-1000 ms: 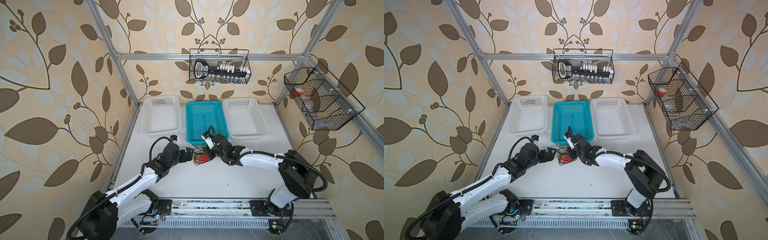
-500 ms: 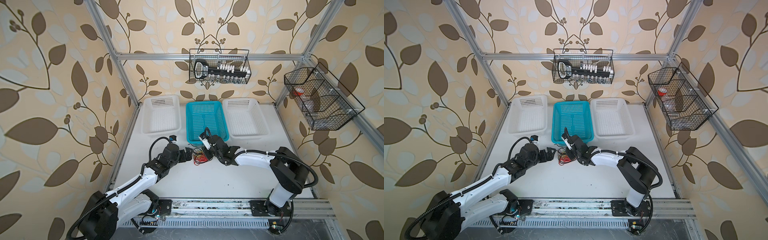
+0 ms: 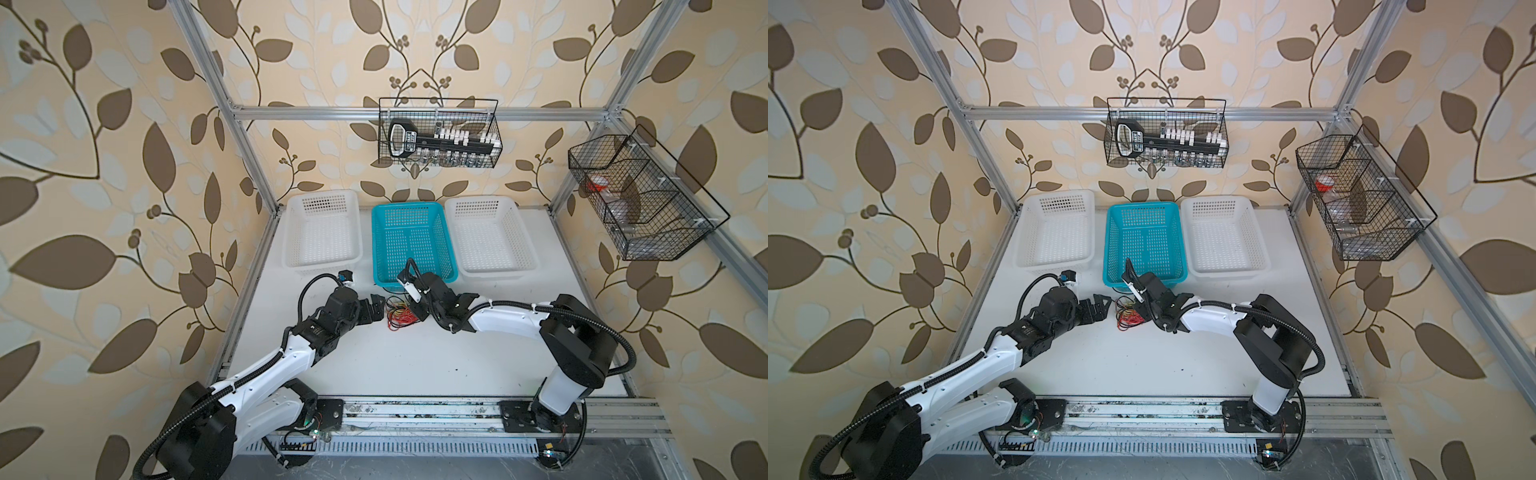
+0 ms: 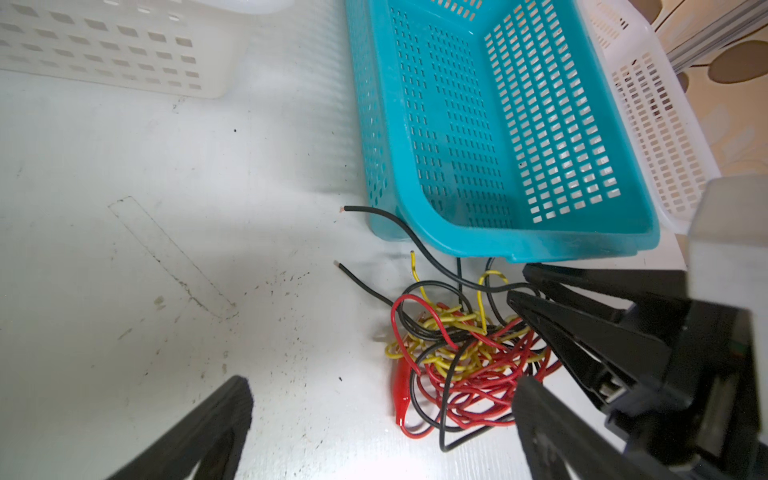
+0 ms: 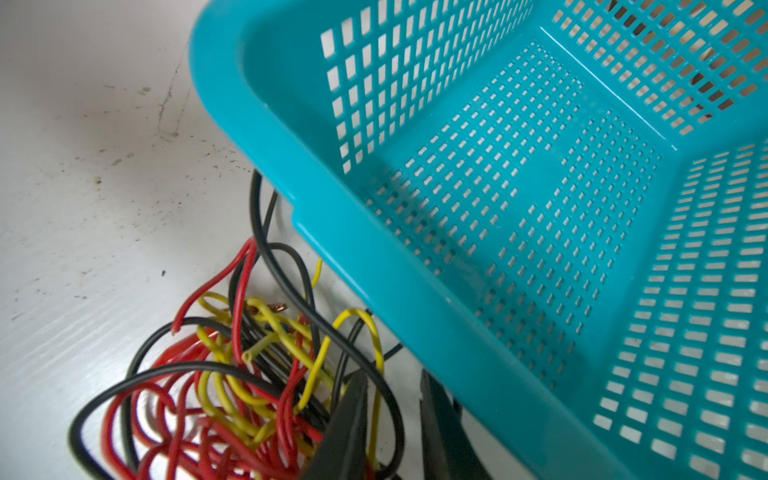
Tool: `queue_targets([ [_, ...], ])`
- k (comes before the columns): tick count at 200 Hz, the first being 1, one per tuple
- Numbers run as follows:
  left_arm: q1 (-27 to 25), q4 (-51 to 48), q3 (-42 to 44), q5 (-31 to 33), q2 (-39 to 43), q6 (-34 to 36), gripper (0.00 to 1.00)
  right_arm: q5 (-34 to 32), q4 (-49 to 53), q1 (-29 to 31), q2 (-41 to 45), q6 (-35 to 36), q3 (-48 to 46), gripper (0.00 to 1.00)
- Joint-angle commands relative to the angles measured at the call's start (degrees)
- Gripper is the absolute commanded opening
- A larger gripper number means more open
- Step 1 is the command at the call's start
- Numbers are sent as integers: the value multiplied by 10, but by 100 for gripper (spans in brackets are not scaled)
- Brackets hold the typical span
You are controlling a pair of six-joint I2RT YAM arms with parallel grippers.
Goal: Untangle the cables
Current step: 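Lower the right gripper onto the wire bundle and close on a black wire, then lift the black wire with the right gripper while the left gripper approaches the bundle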
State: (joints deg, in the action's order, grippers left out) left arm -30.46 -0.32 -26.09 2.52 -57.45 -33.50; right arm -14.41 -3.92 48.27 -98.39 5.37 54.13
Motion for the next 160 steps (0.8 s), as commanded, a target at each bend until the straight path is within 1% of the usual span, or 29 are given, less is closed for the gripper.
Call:
queue_targets([
  [1,-6,19,2,10,9,-4,99,-2,1,4,-2,21,17,12],
  [19,-6,18,2,11,10,-5,99,13,-3,3,4,20,15,3],
  [29,-6,16,2,14,11,-6,99,24,-3,3,13,21,12,0],
  [49,-7,12,2,20,14,-7,99,52,-7,3,40,19,-1,0],
  [94,-6,11,2,25,20,-3,99,141,-21,0,109,0,-29,0],
  [116,-7,11,2,22,23,0,99,185,-22,-9,138,-24,-34,0],
  [136,-7,15,3,15,29,5,99,244,-32,-24,170,-55,-43,0],
  [160,-6,39,12,-16,44,17,99,264,-38,-36,201,-92,-48,0],
])
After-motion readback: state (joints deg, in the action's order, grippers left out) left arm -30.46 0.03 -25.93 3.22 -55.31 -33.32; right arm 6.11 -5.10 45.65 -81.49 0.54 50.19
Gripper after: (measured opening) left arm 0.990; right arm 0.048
